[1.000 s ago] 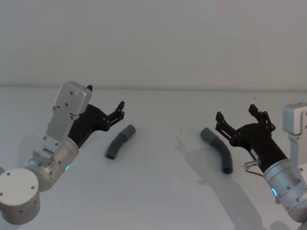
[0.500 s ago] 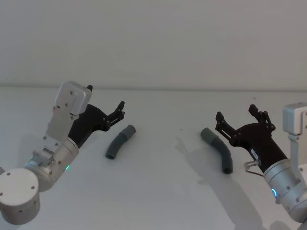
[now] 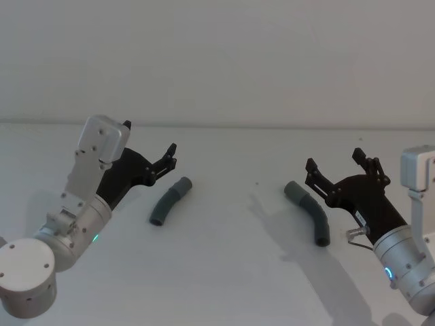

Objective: Use both hands to pick up one end of the pipe from the table, align the ends, and insert them.

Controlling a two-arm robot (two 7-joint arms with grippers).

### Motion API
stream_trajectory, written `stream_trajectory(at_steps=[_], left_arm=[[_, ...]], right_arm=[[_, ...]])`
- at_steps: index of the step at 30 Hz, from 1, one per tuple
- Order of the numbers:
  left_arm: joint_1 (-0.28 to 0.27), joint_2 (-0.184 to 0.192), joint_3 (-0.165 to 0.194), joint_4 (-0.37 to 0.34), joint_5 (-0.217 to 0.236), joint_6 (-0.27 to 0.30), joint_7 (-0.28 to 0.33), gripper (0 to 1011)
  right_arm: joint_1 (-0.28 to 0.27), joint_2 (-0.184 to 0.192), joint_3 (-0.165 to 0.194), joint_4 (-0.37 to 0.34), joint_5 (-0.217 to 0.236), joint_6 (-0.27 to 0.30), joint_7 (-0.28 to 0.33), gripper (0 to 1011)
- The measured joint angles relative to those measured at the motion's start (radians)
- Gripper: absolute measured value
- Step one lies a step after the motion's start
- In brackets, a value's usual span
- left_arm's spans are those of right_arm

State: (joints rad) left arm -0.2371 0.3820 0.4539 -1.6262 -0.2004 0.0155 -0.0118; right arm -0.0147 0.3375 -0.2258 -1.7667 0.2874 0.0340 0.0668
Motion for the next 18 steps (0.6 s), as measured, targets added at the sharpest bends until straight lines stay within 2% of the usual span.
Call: stream_trajectory(at_steps=[5,10,14,15,18], left_arm=[[0.0,0.002,0.0,-0.005,-0.002,0.023,-0.008,1001],[-0.004,0.009,0.0,-0.017,-0.013,0.076,-0.028,1001],[-0.01,0.015,0.0,-0.027,-0.029,0.138,-0.052,1001],[-0.01,0.015,0.0,-0.027,-0.029,0.138,-0.052,1001],[-0.019,0.02,0.0,-0.036,-0.044,0.194,-0.074,1001]], right_arm=[[0.0,0.0,0.0,0.0,0.0,0.0,0.0,1001],[0.0,0.0,0.0,0.0,0.0,0.0,0.0,1001],[0.0,0.0,0.0,0.0,0.0,0.0,0.0,1001],[0.0,0.0,0.0,0.0,0.0,0.0,0.0,1001],[0.0,0.0,0.0,0.0,0.0,0.0,0.0,1001]])
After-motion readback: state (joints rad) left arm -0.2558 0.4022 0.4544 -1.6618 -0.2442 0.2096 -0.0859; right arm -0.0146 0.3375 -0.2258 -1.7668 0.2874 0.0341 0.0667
